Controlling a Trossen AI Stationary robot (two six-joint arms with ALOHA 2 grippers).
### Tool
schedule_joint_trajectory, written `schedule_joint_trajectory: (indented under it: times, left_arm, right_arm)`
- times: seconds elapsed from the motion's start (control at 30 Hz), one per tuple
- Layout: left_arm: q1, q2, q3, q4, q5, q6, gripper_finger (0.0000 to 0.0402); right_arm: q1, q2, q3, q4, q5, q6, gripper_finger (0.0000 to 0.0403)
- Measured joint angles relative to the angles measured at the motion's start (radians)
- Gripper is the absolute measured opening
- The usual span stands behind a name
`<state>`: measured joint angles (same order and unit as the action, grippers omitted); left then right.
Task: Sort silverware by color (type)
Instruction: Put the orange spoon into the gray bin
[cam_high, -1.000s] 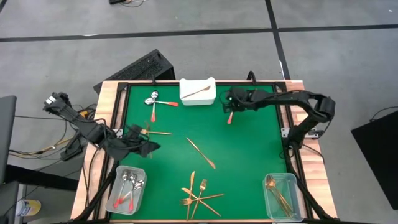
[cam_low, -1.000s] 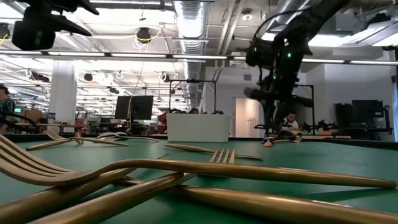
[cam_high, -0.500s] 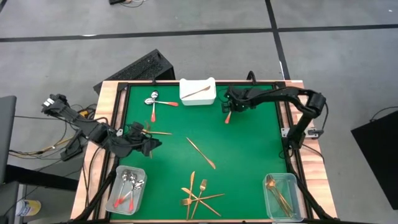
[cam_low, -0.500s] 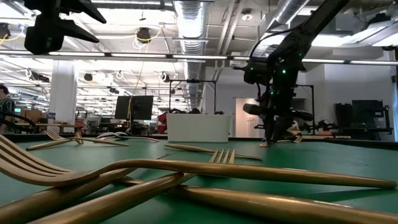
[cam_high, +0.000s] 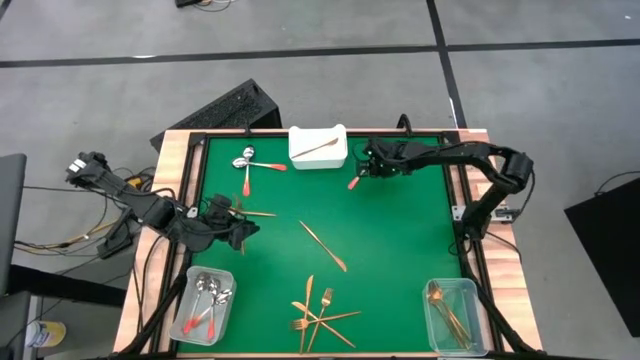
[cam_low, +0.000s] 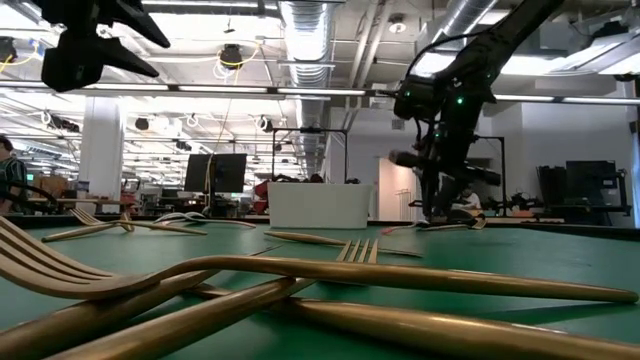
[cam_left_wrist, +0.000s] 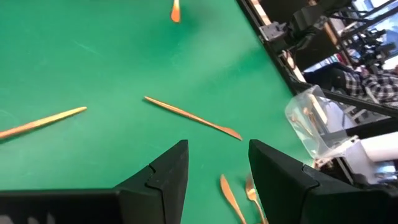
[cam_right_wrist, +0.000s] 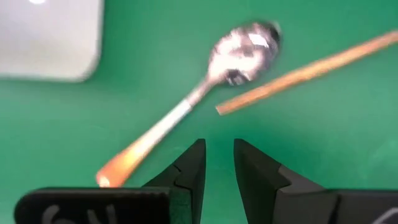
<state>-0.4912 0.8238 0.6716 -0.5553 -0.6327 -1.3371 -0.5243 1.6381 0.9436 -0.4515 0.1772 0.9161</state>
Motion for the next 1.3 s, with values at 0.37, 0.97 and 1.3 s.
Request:
schedule_joint_trajectory:
  times: [0.37,0.97,1.3]
  left_arm:
    - [0.190,-0.001,0.000,-0.005,0.040,0.181,0.0155]
    - [0.442,-0.002,0.000,0.031,0.267,0.433,0.0155]
    - [0.518,-0.002,0.000,0.057,0.296,0.491,0.0155]
  right_arm:
    - [-0.049,0.084,0.012,0.105,-0.024,0.059,0.0110]
    - [-0.080,0.163,0.017,0.198,-0.066,0.159,0.0110]
    - [-0.085,0.161,0.014,0.234,-0.071,0.076,0.0044]
